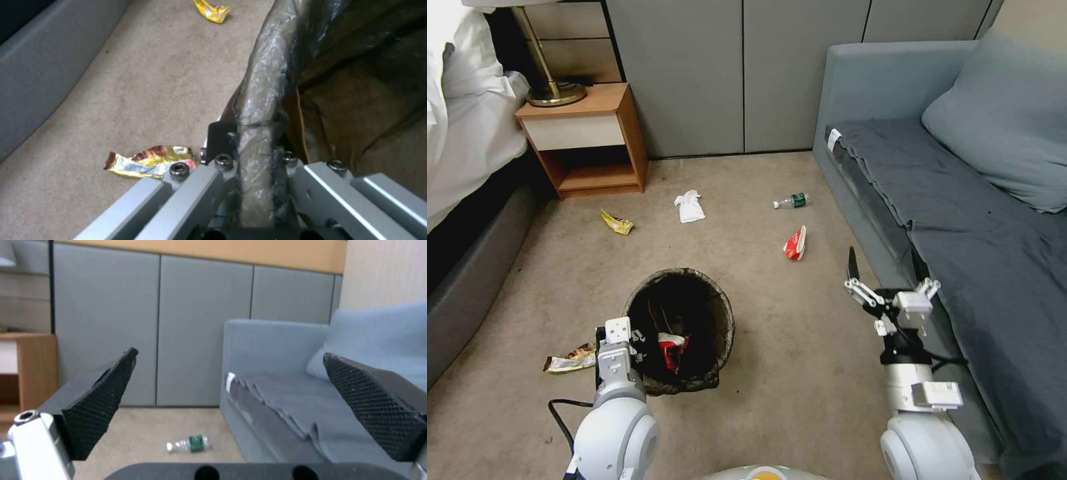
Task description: Pick up the trash bin, then pick up the garbage from the floor and place it into the trash bin.
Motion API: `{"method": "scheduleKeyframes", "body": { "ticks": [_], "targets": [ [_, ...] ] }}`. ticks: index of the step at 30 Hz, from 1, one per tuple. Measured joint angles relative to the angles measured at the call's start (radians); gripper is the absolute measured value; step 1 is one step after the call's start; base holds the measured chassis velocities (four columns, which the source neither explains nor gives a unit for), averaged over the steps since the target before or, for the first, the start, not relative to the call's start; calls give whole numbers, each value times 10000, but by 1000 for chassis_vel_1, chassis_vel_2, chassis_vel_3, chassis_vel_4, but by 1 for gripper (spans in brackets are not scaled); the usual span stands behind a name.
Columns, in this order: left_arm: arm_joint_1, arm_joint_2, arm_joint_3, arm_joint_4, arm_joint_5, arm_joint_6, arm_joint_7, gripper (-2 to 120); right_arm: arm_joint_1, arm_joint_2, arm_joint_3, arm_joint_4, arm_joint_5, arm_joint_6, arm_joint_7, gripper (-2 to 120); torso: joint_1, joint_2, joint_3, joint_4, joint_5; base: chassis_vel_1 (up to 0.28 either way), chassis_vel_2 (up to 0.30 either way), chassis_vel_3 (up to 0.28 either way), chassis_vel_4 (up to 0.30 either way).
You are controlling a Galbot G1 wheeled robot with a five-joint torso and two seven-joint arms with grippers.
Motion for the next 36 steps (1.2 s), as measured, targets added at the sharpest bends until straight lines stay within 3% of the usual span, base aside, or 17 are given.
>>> {"method": "scheduleKeyframes", "body": {
  "ticks": [9, 36],
  "targets": [
    [43, 10, 1, -96, 0, 0, 0, 0, -6, 96, -14, -621, 147, 228, -10, 100, 1, 0, 0, 0, 0, 0, 0, 0, 0],
    [17, -35, 40, -174, 21, 14, -10, 0, 85, 189, -118, -767, 45, 474, -431, 100, 0, 0, -1, -1, 0, -26, 25, 29, -28]
  ]
}}
